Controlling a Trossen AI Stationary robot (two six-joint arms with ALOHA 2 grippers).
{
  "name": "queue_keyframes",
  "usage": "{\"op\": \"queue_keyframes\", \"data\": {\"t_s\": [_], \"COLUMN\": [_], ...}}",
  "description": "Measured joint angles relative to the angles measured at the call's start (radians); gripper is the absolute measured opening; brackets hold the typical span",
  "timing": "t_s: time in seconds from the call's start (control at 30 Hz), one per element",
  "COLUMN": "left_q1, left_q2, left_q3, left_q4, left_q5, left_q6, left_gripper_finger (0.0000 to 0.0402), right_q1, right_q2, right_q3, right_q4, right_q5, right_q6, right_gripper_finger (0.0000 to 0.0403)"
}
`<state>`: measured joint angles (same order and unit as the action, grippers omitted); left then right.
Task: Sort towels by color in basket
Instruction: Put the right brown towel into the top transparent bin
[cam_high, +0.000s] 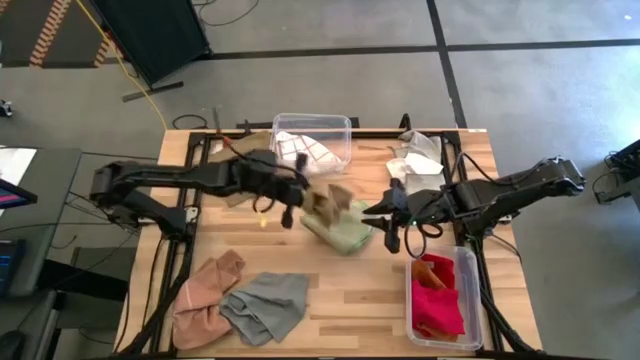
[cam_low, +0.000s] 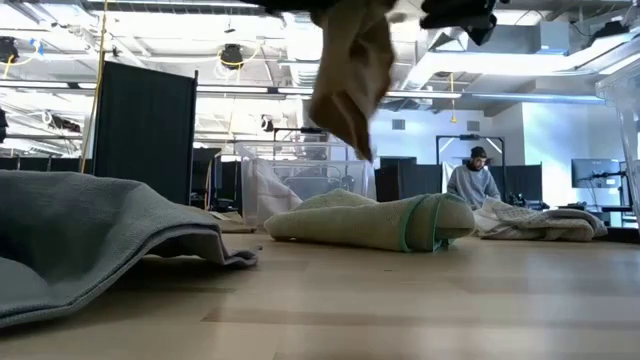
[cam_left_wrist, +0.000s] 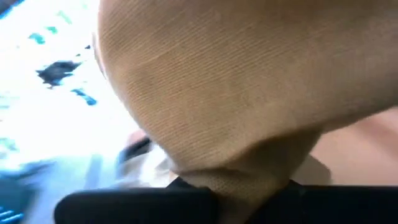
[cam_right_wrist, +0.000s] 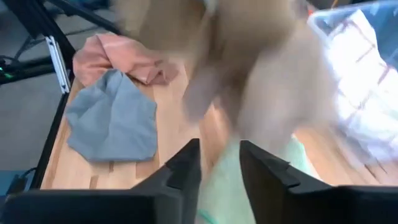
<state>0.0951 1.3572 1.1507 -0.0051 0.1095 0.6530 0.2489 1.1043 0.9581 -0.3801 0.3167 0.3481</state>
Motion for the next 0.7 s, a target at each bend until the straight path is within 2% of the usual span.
{"op": "queue_keyframes", "data": {"t_s": [0.13,0.27,0.47,0.7], "left_q1": [0.059,0.159,0.322,0.470], "left_q2": [-0.081,-0.116,-0.092,0.011], "left_q3": [0.000,0.000,0.000,0.000], "left_q4": [0.019,0.042,0.079,0.109], "left_q5": [-0.113,-0.129,-0.083,-0.010], "left_q6": [0.072,0.079,0.051,-0.022], "left_gripper_finger": [0.0006,0.0006,0.0006,0.0006], "right_q1": [0.000,0.022,0.064,0.122], "right_q2": [0.003,0.026,0.073,0.139], "right_q3": [0.000,0.000,0.000,0.000], "right_q4": [-0.034,-0.047,-0.040,-0.036], "right_q5": [0.001,0.001,0.001,0.001], "right_q6": [0.048,0.073,0.106,0.171], "right_gripper_finger": [0.0176,0.0184,0.0181,0.0180]}}
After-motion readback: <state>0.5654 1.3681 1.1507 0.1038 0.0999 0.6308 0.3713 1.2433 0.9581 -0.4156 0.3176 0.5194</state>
